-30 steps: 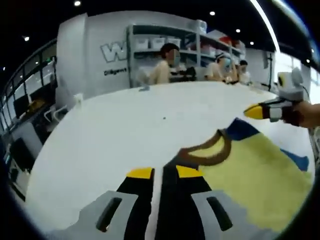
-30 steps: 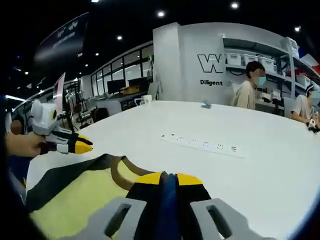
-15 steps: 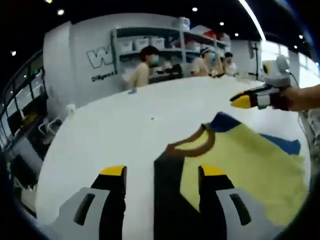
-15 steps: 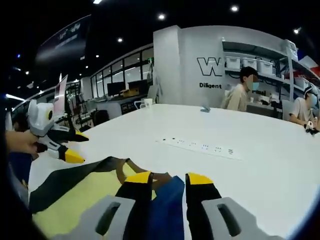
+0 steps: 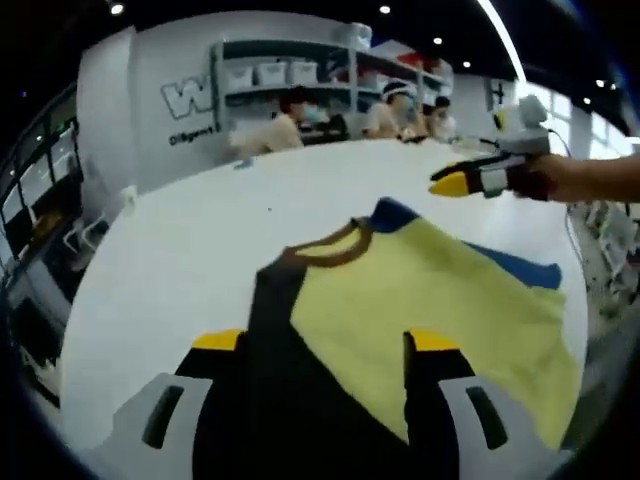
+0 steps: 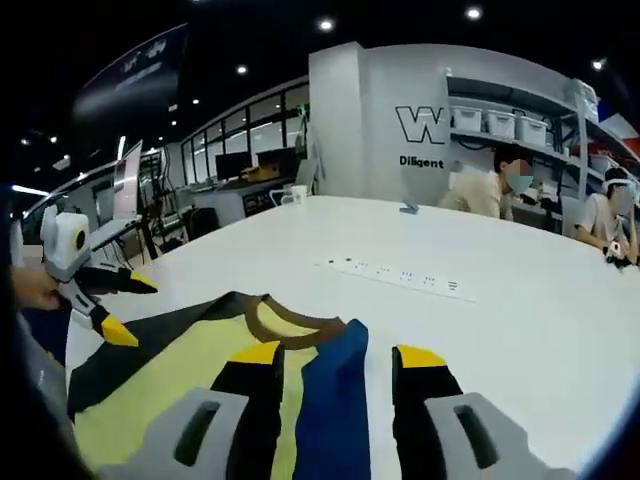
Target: Fold the garment on the visible template until the final outline fits inside the template.
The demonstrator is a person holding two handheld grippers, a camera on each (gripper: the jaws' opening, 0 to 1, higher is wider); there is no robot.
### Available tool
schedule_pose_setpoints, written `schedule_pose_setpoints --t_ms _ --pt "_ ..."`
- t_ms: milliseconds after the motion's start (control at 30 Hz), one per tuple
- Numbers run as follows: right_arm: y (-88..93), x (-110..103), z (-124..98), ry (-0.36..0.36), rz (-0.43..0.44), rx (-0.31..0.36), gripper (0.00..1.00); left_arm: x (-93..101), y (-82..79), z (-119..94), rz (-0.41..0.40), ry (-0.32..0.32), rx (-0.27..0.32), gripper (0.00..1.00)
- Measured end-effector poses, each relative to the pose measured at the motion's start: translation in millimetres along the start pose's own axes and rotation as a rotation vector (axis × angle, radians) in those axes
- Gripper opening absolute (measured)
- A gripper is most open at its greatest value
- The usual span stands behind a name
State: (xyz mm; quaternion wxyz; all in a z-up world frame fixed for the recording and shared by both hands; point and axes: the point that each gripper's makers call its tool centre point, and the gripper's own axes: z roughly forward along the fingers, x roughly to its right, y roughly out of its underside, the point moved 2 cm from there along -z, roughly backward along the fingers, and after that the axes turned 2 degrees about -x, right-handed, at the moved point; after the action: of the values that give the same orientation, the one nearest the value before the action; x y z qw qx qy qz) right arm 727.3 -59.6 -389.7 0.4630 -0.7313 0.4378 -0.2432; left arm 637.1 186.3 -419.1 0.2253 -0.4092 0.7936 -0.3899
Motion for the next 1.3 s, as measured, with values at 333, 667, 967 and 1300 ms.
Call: schedule_pose_setpoints --t_ms 333,667,967,1300 --pt "15.0 -5.0 -16.3 -0.001 0.008 -0.011 0.38 16.2 24.2 -16.0 0.012 0.015 -0.045 0.57" --pt "49.9 -4.6 -37.4 0.017 0.043 -0.060 0.38 42.8 68.1 -33.3 -0.015 0.060 -0.145 0.55" --pt "85.4 -6.5 -72.2 0.053 0.072 -0.098 0.38 71.5 107.0 -59.1 -0.076 0.067 -0.202 0.54" --pt "143.7 -13.0 -120.6 0.088 0.071 -0.195 0.36 82.7 122.3 -80.3 -0.079 -0.012 -0.232 0.42"
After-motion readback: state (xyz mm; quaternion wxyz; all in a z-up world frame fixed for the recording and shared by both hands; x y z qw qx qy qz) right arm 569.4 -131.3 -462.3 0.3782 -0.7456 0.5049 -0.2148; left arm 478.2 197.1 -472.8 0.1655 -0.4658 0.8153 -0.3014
